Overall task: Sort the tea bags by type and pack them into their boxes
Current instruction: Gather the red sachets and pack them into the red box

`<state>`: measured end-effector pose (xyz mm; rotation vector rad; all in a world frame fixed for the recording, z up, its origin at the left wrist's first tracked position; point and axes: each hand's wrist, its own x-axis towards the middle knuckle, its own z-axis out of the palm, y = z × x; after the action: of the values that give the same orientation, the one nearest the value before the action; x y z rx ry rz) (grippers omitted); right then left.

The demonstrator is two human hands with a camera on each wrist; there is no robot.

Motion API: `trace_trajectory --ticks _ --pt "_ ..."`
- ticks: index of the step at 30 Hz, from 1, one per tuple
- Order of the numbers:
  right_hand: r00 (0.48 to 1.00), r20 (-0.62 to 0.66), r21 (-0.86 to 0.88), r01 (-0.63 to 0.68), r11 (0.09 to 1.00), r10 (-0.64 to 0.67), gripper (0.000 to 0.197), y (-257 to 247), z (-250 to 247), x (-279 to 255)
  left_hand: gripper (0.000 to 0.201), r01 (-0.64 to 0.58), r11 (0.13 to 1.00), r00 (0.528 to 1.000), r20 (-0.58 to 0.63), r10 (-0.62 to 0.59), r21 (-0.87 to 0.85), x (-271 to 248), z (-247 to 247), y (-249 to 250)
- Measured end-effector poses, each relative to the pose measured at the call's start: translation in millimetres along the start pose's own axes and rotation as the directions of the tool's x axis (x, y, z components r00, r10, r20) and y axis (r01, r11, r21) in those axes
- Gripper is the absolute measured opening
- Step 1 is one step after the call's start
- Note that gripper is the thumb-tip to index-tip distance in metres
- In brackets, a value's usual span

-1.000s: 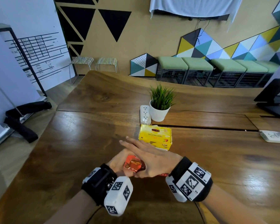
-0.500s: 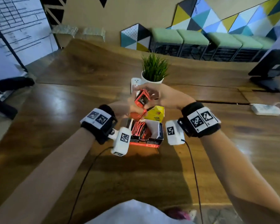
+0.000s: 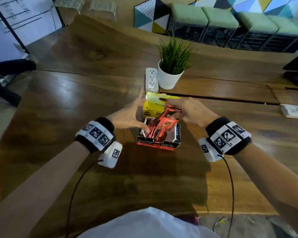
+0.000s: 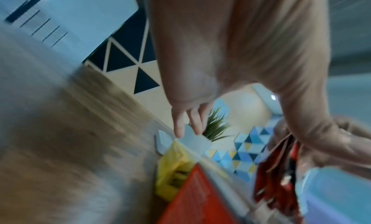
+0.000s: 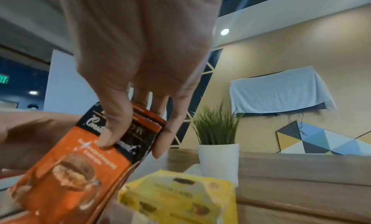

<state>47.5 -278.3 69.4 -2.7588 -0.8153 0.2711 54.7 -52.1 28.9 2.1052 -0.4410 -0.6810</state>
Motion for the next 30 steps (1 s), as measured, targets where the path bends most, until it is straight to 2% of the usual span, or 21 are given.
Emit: trace_trajectory --ticks 3,9,11,14,19,24,26,30 --pt "0.998 0.055 -0.076 0.002 0.997 0.002 0.033 0 8 -7 0.136 0.083 0.967 0.995 0.041 -0.095 0.241 -5 15 -18" --pt "0.991 0.096 -0.212 0.116 0.97 -0.098 0.031 -8 16 -10 0.103 0.065 0.96 0.998 -0.017 -0.063 0.273 -2 41 -22" --pt "0.983 0.105 -0.286 0.176 0.942 -0.152 0.034 -11 17 -8 0.097 0.058 0.955 0.998 -0.029 -0.052 0.29 -2 40 -23" --pt "0.963 0.186 -0.4 0.256 0.88 -0.196 0.041 -19 19 -1 0.095 0.062 0.949 0.998 -0.009 -0.062 0.308 -2 38 -21" --pt "0.906 0.368 -0.478 0.377 0.794 -0.209 0.036 -32 24 9 0.098 0.074 0.942 0.996 0.022 -0.086 0.326 -5 36 -16" --pt "0.884 0.445 -0.499 0.381 0.778 -0.147 0.037 -33 30 10 0.12 0.072 0.95 0.996 0.023 -0.083 0.303 -6 35 -14" --pt "0.882 0.448 -0.486 0.38 0.787 -0.149 0.037 -34 33 8 0.123 0.066 0.958 0.998 0.007 -0.07 0.278 -6 35 -16" --pt "0.916 0.369 -0.424 0.315 0.849 -0.155 0.037 -28 44 10 0.125 0.062 0.976 0.998 -0.039 -0.055 0.208 -8 39 -23"
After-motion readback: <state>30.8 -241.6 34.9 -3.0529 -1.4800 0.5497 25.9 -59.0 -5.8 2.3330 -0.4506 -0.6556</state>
